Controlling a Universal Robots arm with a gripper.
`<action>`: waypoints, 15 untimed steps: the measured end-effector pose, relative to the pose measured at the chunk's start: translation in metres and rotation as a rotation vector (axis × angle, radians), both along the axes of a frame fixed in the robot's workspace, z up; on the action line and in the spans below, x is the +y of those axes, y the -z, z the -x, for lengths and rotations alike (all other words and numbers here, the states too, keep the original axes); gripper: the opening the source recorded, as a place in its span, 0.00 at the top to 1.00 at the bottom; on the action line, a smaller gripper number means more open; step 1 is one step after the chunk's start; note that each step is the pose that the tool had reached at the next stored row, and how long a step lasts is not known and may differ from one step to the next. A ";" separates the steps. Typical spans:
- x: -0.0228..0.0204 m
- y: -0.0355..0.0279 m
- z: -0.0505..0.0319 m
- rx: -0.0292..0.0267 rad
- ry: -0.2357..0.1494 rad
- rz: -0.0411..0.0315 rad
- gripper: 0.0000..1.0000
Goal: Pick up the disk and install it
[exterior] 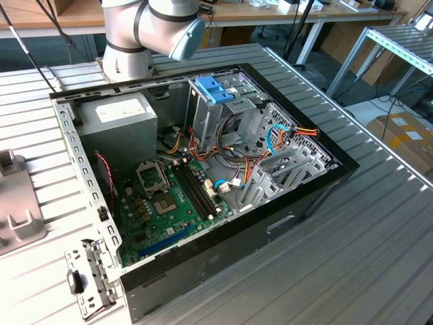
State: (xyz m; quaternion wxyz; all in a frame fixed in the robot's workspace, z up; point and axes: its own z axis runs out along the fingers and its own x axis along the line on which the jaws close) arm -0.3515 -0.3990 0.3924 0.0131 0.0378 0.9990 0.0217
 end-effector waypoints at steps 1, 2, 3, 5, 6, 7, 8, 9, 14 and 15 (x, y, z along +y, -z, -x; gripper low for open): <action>0.0000 0.0000 0.0013 0.0000 0.000 0.0000 0.89; 0.0000 0.0000 0.0021 0.0000 0.000 0.0000 0.89; 0.0000 0.0000 0.0042 0.0000 0.000 0.0000 0.89; 0.0000 0.0000 0.0051 0.0000 0.000 0.0000 0.89; 0.0000 0.0000 0.0053 0.0000 0.000 0.0000 0.89; 0.0000 0.0000 0.0056 0.0001 0.000 0.0000 0.89; 0.0000 0.0000 0.0060 0.0000 0.000 0.0000 0.89; 0.0000 0.0000 0.0063 0.0000 0.000 0.0000 0.89; 0.0000 0.0000 0.0084 0.0000 0.000 0.0000 0.89; 0.0000 0.0000 0.0090 0.0000 0.000 0.0000 0.89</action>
